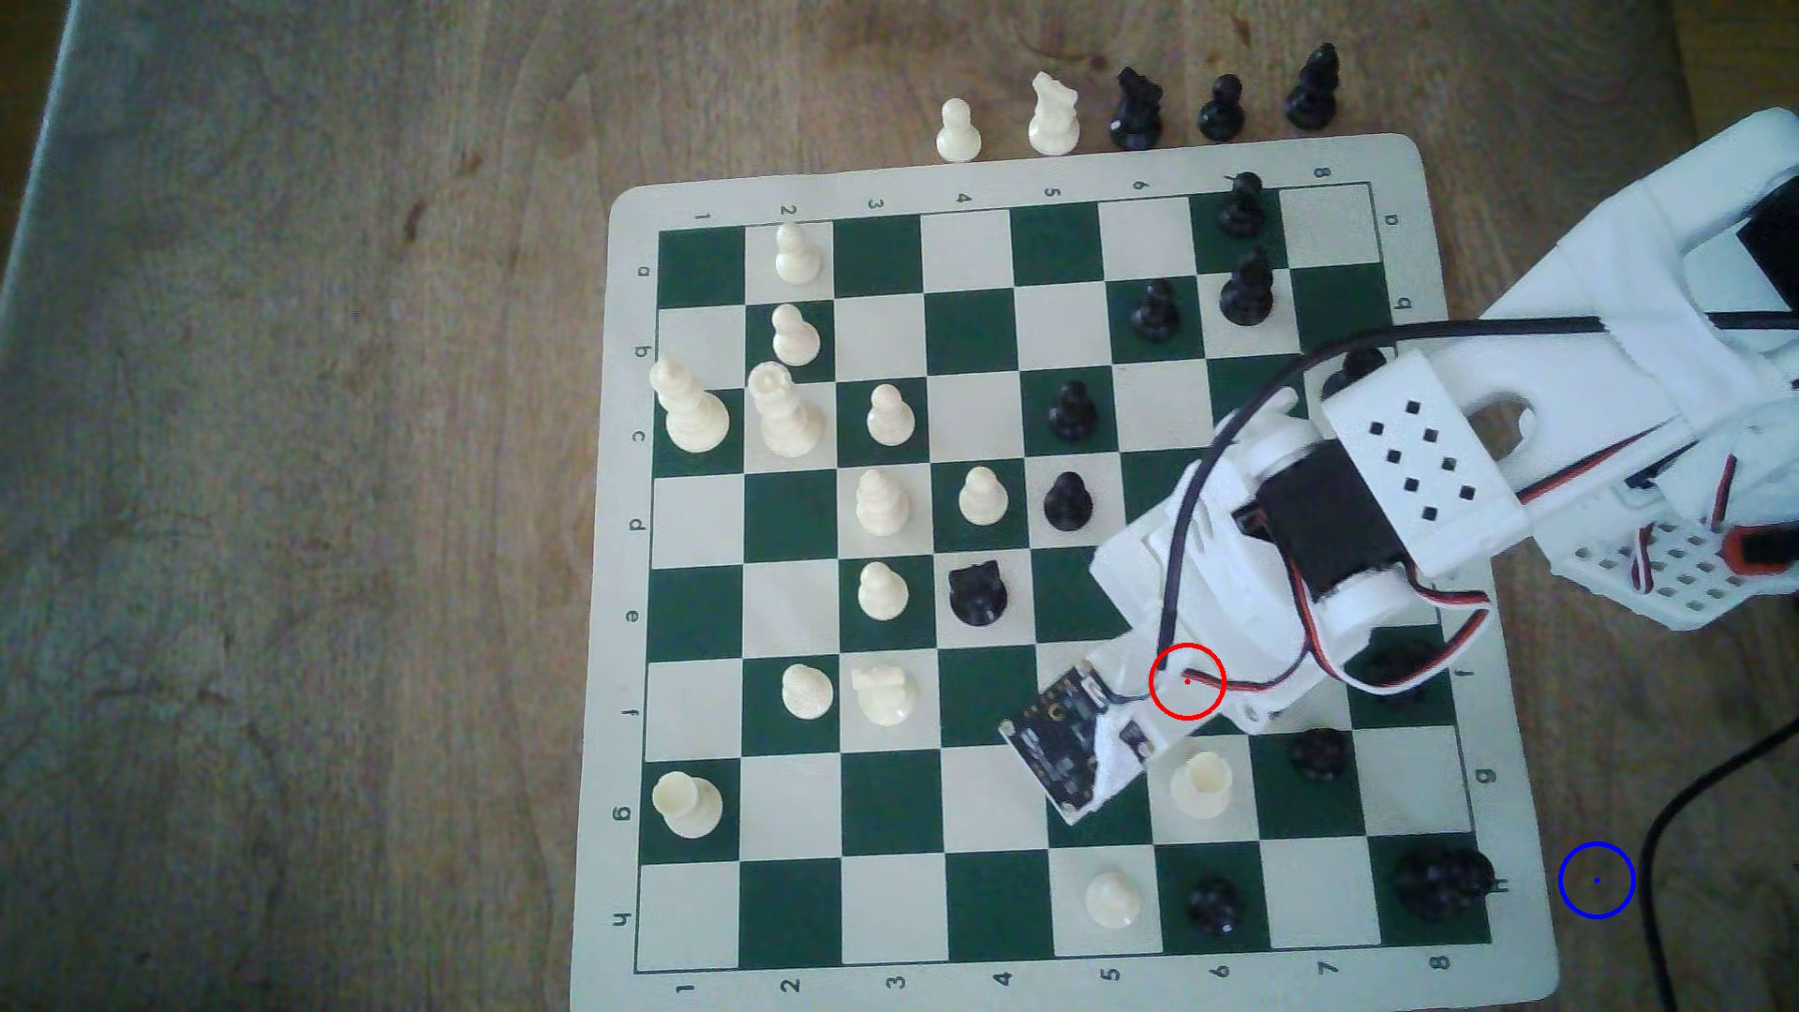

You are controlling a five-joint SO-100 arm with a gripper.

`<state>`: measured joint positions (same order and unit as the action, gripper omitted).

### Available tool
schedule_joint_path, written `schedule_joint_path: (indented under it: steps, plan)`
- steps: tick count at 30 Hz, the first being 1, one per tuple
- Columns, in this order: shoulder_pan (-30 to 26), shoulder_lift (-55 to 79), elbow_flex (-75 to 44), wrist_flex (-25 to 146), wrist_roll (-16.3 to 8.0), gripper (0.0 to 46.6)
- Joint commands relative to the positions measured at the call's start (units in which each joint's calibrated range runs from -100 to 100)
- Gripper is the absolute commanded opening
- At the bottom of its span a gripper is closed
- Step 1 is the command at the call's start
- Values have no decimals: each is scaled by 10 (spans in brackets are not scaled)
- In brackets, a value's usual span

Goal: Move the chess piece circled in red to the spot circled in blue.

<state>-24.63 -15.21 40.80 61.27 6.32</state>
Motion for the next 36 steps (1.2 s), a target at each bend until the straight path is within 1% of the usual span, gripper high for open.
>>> schedule_joint_path:
  steps: [1,8,12,13,16,17,20,22,25,26,30,33,36]
  plan:
    - [-3,-86,-44,17,-7,3]
    - [-14,-196,-54,71,-16,3]
    - [-42,-263,-58,120,-23,3]
    - [-68,-304,-52,132,-31,3]
    - [-104,-338,-44,137,-40,3]
    - [-130,-349,-44,141,-43,3]
    - [-179,-361,-48,150,-45,3]
    - [-219,-366,-48,156,-51,3]
    - [-255,-371,-43,162,-58,3]
    - [-277,-374,-41,168,-63,3]
    - [-299,-375,-39,173,-63,3]
    - [-329,-360,-31,164,-60,3]
    - [-367,-333,-16,137,-69,3]
